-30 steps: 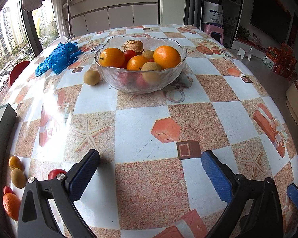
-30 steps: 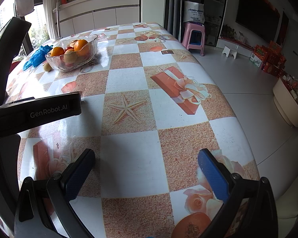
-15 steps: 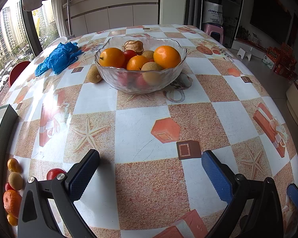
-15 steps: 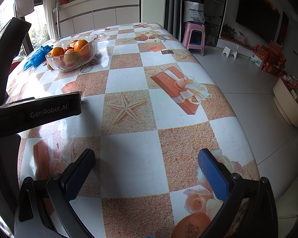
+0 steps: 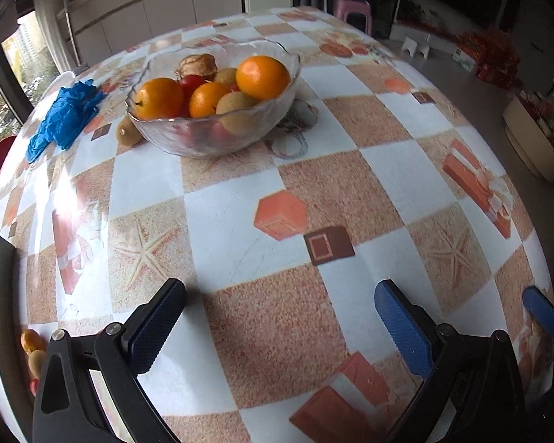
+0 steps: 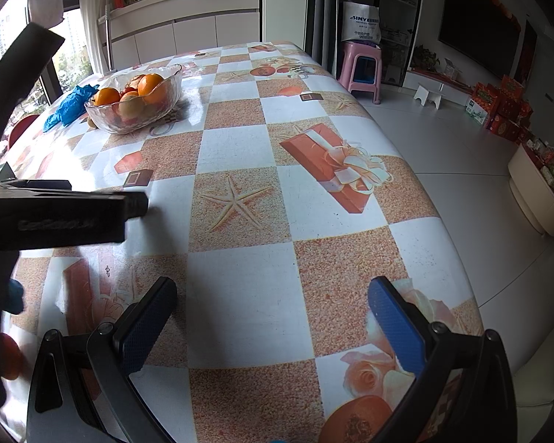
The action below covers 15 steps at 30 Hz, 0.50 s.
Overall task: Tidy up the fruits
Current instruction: 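Move both tools toward the loose fruits beside the white tray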
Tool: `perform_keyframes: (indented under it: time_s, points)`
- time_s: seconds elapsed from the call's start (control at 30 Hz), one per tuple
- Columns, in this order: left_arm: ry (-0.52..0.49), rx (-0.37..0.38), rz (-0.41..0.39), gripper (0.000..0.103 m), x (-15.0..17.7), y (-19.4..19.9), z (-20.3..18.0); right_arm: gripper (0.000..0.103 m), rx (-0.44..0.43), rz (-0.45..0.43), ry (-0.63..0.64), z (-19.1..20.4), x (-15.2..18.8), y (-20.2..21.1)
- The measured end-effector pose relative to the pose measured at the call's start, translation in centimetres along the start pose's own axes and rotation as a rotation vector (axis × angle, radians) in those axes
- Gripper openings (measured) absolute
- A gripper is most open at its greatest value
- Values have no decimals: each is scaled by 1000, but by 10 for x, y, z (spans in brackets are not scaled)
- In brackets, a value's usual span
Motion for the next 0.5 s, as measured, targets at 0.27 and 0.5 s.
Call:
perform_keyframes:
  time_s: [0.27,0.5]
  points:
    - [-55,44,-183,103,48,88,19,103,-2,3,2,1,0,-1]
    - [-89,14,-192,103,134,127,61,103,-34,8,-13,14,4,26]
Point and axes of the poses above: each gripper's, at about its wrist camera, not at the fingertips, and y roughly against the way its jaws point, z to its left, x to its underside, the point moved 4 cm from there along -y, roughly the way its jaws point, and after that the axes turned 3 degrees about z, right-handed, at the moved point
